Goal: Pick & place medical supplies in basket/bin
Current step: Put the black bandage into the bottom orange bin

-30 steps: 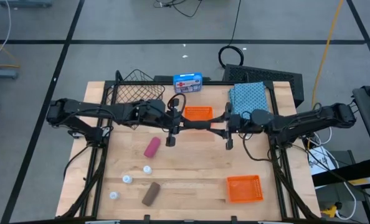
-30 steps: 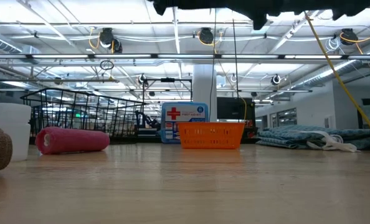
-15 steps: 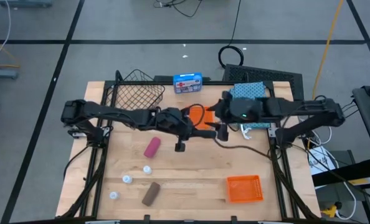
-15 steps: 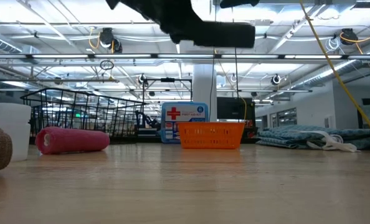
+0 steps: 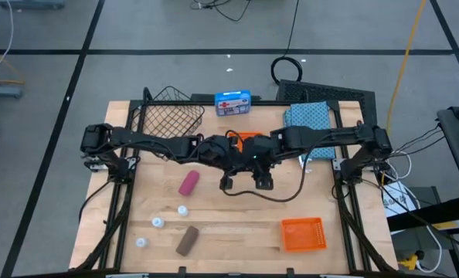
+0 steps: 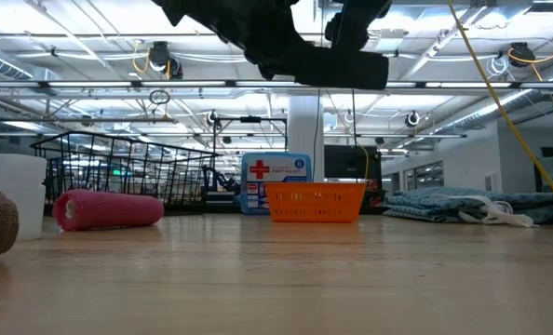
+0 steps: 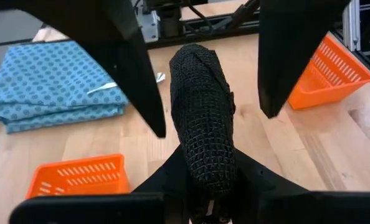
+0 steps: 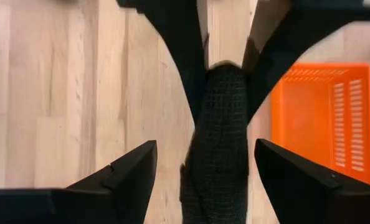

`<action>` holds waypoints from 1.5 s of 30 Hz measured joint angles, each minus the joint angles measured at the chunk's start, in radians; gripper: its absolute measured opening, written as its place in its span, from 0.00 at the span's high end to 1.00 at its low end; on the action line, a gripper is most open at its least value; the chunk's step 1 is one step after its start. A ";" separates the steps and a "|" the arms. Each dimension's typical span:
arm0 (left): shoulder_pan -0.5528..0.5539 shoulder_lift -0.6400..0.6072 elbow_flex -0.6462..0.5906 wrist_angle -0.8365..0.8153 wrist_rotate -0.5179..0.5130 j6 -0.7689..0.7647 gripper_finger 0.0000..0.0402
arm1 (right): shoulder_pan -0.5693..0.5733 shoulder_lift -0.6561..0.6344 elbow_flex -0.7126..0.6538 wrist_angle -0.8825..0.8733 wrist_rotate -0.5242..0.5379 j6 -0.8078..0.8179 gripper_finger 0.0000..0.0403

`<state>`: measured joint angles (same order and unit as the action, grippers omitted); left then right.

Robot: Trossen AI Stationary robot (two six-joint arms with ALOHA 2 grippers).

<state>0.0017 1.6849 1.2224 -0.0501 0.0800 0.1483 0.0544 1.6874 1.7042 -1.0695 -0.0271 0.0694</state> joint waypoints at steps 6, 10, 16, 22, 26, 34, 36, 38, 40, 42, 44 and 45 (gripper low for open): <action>0.000 0.001 0.000 -0.008 0.000 -0.003 0.83 | 0.000 0.008 -0.001 -0.026 0.017 0.026 0.39; -0.001 -0.003 0.005 0.010 0.000 -0.002 0.81 | 0.000 0.010 -0.002 -0.037 0.053 0.025 0.43; -0.004 -0.003 0.005 0.006 -0.001 -0.005 0.83 | 0.000 0.009 -0.002 -0.036 0.056 0.023 0.54; -0.004 -0.003 0.005 0.004 -0.001 -0.018 0.81 | 0.000 0.009 -0.002 -0.037 0.052 -0.006 0.72; -0.006 -0.025 0.004 -0.015 -0.001 -0.029 0.71 | 0.000 0.009 -0.002 -0.036 0.054 -0.045 0.83; -0.019 -0.197 0.005 -0.090 0.005 -0.037 0.54 | 0.016 -0.046 -0.004 -0.155 0.059 0.025 0.84; -0.024 -0.241 0.005 -0.117 0.005 -0.026 0.51 | 0.038 -0.066 -0.004 -0.177 0.063 0.064 0.84; -0.025 -0.285 0.005 -0.164 0.005 -0.015 0.49 | 0.077 -0.093 -0.004 -0.207 0.059 0.119 0.84; -0.025 -0.331 0.006 -0.191 0.004 -0.012 0.48 | 0.125 -0.119 -0.004 -0.224 0.060 0.179 0.85; -0.025 -0.378 0.003 -0.252 0.002 -0.019 0.48 | 0.186 -0.147 -0.004 -0.240 0.061 0.253 0.85; -0.027 -0.419 0.002 -0.253 0.000 -0.020 0.48 | 0.258 -0.168 -0.004 -0.259 0.060 0.347 0.85; -0.031 -0.448 -0.013 -0.254 -0.010 -0.020 0.48 | 0.299 -0.176 -0.004 -0.262 0.060 0.394 0.85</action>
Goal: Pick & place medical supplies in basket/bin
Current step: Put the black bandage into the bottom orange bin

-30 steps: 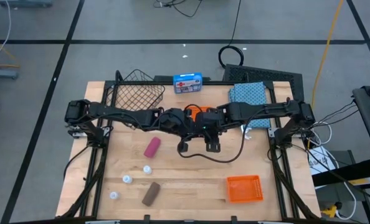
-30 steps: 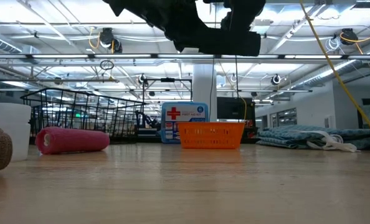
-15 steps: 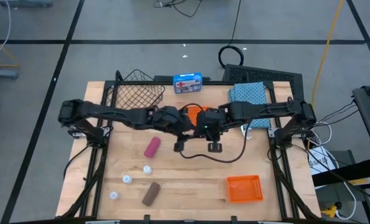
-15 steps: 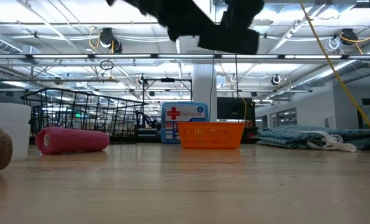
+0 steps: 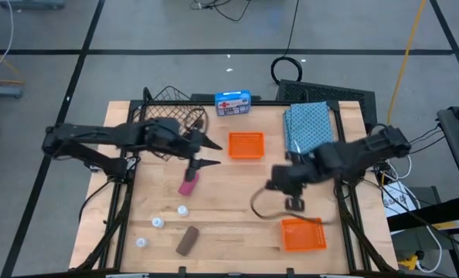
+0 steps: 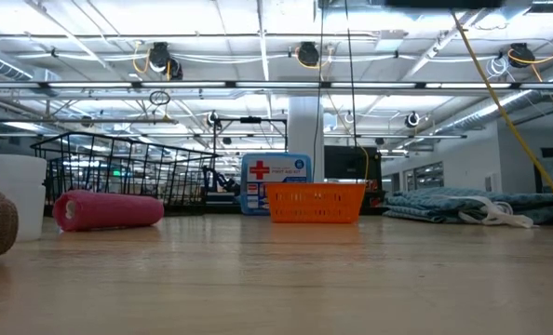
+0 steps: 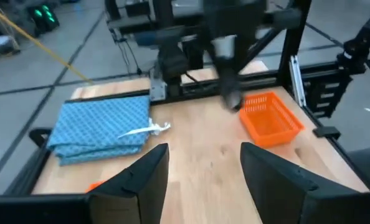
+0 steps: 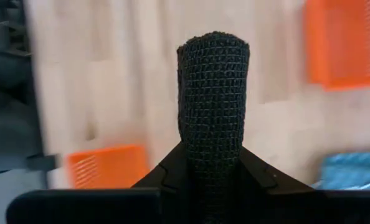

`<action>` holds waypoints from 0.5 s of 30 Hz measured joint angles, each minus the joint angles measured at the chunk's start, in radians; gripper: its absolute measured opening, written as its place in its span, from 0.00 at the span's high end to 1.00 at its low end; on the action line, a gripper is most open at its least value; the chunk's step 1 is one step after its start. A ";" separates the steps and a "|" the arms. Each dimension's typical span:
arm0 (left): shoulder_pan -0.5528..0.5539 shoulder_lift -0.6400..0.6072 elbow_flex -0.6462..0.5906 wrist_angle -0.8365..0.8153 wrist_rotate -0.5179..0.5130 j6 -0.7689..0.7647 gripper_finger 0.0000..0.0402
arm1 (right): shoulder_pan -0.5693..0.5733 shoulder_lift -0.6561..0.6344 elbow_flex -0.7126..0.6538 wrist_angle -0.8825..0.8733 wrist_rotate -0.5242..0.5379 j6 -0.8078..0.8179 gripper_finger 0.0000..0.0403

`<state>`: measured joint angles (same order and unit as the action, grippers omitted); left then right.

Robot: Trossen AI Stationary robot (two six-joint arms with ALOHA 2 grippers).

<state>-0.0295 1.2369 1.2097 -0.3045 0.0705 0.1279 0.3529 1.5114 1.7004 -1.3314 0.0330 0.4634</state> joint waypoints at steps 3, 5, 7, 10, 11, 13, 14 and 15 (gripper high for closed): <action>-0.012 -0.077 -0.072 0.093 -0.056 -0.002 0.48 | 0.129 -0.013 0.000 0.004 0.023 0.130 0.85; -0.013 -0.133 -0.152 0.154 -0.100 -0.016 0.48 | 0.211 -0.013 -0.009 0.024 0.058 0.206 0.85; -0.011 -0.179 -0.233 0.246 -0.136 -0.042 0.48 | 0.282 -0.013 -0.038 0.060 0.081 0.278 0.85; -0.010 -0.239 -0.342 0.374 -0.193 -0.088 0.48 | 0.368 -0.013 -0.110 0.131 0.097 0.374 0.85; -0.010 -0.258 -0.375 0.411 -0.204 -0.106 0.48 | 0.390 -0.013 -0.138 0.165 0.097 0.397 0.85; -0.010 -0.284 -0.431 0.472 -0.204 -0.141 0.48 | 0.427 -0.013 -0.206 0.236 0.095 0.432 0.85; -0.010 -0.287 -0.451 0.511 -0.204 -0.157 0.48 | 0.441 -0.013 -0.240 0.272 0.092 0.447 0.85; -0.010 -0.287 -0.469 0.541 -0.204 -0.170 0.48 | 0.452 -0.012 -0.272 0.305 0.087 0.462 0.85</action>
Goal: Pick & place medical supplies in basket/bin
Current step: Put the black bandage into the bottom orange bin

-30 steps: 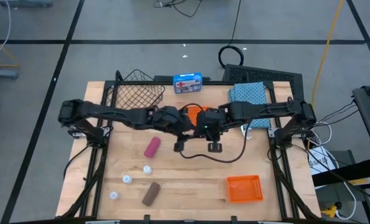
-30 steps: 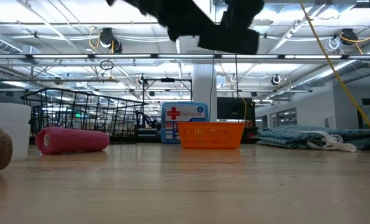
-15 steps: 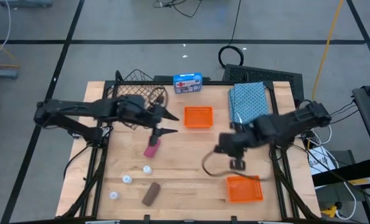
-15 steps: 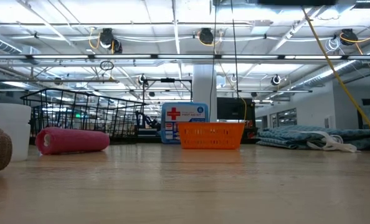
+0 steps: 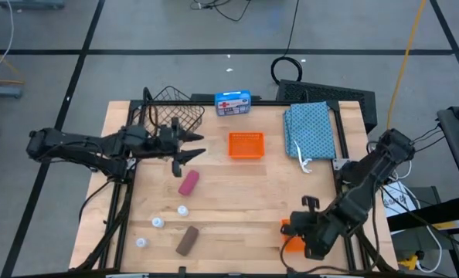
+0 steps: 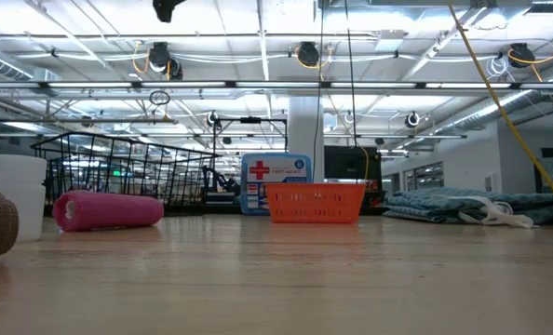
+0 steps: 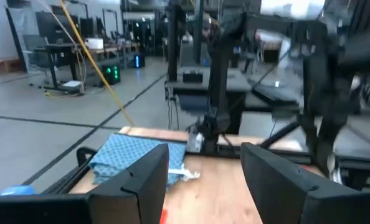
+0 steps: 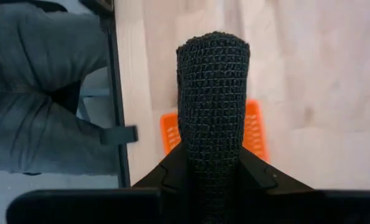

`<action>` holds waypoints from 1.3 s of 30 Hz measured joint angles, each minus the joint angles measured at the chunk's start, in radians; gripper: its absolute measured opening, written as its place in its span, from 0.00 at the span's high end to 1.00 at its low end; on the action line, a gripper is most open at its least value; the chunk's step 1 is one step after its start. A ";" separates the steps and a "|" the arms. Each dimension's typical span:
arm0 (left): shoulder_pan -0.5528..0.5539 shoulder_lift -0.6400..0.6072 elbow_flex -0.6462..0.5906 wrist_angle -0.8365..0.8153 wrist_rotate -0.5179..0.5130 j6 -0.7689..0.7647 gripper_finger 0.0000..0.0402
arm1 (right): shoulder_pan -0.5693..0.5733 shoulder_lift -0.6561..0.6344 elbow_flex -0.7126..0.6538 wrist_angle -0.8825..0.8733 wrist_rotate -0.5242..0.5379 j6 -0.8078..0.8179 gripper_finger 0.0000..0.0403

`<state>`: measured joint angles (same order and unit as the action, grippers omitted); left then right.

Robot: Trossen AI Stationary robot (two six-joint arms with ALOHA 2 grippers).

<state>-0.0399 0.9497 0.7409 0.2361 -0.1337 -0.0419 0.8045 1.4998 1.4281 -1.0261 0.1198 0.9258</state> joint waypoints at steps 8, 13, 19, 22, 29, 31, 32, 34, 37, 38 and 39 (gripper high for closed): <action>-0.002 0.036 -0.045 0.032 0.001 -0.115 0.48 | 0.045 -0.001 -0.219 0.202 -0.097 0.070 0.84; -0.002 0.079 -0.046 0.032 0.001 -0.178 0.48 | 0.056 -0.001 -0.309 0.214 -0.125 -0.020 0.85; -0.002 0.112 -0.047 0.026 0.002 -0.233 0.48 | 0.055 -0.001 -0.391 0.251 -0.123 -0.113 0.83; -0.001 0.110 -0.047 0.030 0.002 -0.249 0.48 | 0.054 -0.001 -0.430 0.297 -0.122 -0.156 0.83; -0.001 0.111 -0.047 0.030 0.002 -0.250 0.48 | 0.026 -0.001 -0.493 0.377 -0.118 -0.148 0.82; -0.001 0.111 -0.047 0.029 0.002 -0.251 0.48 | 0.021 -0.001 -0.504 0.385 -0.112 -0.134 0.81; -0.001 0.111 -0.047 0.030 0.002 -0.251 0.48 | 0.021 -0.001 -0.509 0.388 -0.106 -0.127 0.81; -0.001 0.111 -0.047 0.030 0.002 -0.251 0.48 | 0.021 -0.001 -0.518 0.395 -0.095 -0.119 0.81; -0.001 0.111 -0.047 0.030 0.002 -0.251 0.48 | 0.021 -0.001 -0.533 0.434 -0.095 -0.115 0.80; -0.001 0.111 -0.047 0.030 0.002 -0.251 0.48 | 0.021 -0.001 -0.536 0.439 -0.095 -0.115 0.80; -0.001 0.111 -0.047 0.030 0.002 -0.251 0.48 | 0.021 -0.001 -0.538 0.441 -0.095 -0.115 0.79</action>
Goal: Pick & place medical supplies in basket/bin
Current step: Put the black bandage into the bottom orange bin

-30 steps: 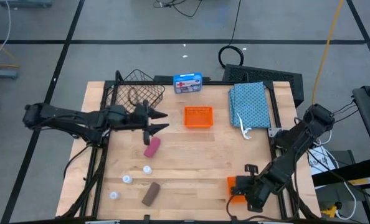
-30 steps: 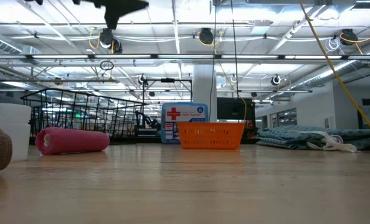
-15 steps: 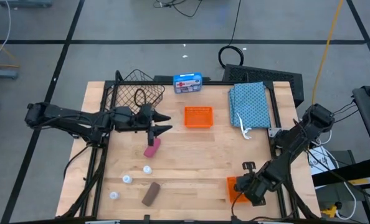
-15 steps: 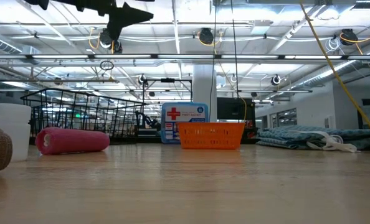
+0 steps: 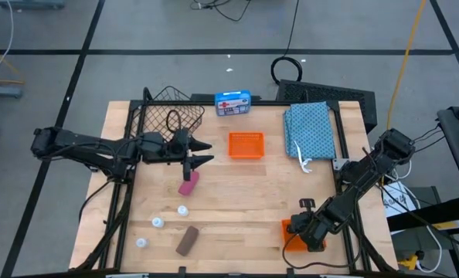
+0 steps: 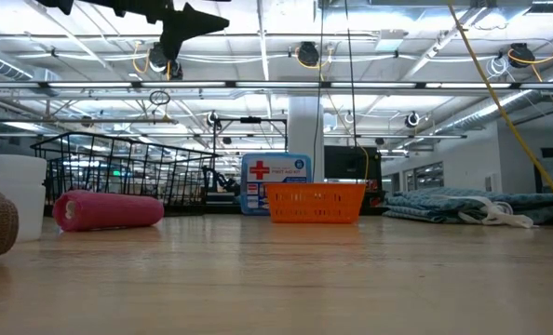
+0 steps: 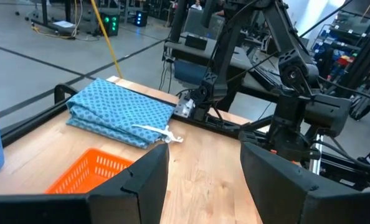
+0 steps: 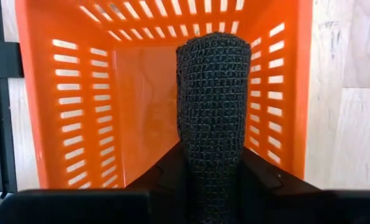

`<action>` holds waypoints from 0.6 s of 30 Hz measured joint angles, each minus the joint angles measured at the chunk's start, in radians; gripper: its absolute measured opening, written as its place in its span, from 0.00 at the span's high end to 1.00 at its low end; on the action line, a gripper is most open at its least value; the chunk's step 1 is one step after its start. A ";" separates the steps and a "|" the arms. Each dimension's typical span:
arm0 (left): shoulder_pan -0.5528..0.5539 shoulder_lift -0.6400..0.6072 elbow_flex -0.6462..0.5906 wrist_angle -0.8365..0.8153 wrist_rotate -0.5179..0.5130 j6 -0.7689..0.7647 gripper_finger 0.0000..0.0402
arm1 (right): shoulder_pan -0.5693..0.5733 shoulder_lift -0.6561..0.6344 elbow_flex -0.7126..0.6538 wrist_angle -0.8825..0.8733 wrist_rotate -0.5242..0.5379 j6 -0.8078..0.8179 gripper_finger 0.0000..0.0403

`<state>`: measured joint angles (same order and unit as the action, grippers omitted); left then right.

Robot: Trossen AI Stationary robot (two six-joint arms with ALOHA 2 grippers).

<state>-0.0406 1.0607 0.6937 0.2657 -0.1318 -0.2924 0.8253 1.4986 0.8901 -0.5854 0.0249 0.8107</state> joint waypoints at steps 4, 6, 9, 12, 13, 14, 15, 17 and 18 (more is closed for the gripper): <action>0.000 0.000 0.000 -0.001 0.000 0.000 0.48 | 0.000 0.000 -0.003 0.000 0.000 -0.001 0.75; 0.000 0.000 0.000 -0.002 0.000 0.000 0.48 | 0.000 0.000 -0.003 0.000 0.000 -0.001 0.72; 0.000 0.000 0.000 -0.002 0.000 0.000 0.48 | -0.001 0.000 -0.003 0.000 0.000 0.000 0.68; 0.000 0.000 0.000 -0.002 0.000 0.000 0.48 | -0.001 0.000 -0.003 0.000 0.000 0.000 0.64; 0.000 0.000 0.000 -0.002 0.000 0.000 0.48 | -0.001 0.000 -0.003 0.000 0.000 0.000 0.62; 0.000 0.000 0.000 -0.002 0.000 0.000 0.48 | -0.001 0.000 -0.003 0.000 0.000 0.000 0.61; 0.000 0.000 0.000 -0.002 0.000 0.000 0.48 | -0.001 0.000 -0.003 0.000 0.000 0.000 0.60; 0.000 0.000 0.000 -0.002 0.000 0.000 0.48 | -0.001 0.000 -0.003 0.000 0.000 0.006 0.58; 0.000 0.000 0.000 -0.002 0.000 0.000 0.48 | -0.001 0.000 -0.003 0.000 0.000 0.007 0.57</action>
<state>-0.0406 1.0607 0.6941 0.2638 -0.1322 -0.2920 0.8242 1.4986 0.8871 -0.5851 0.0254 0.8176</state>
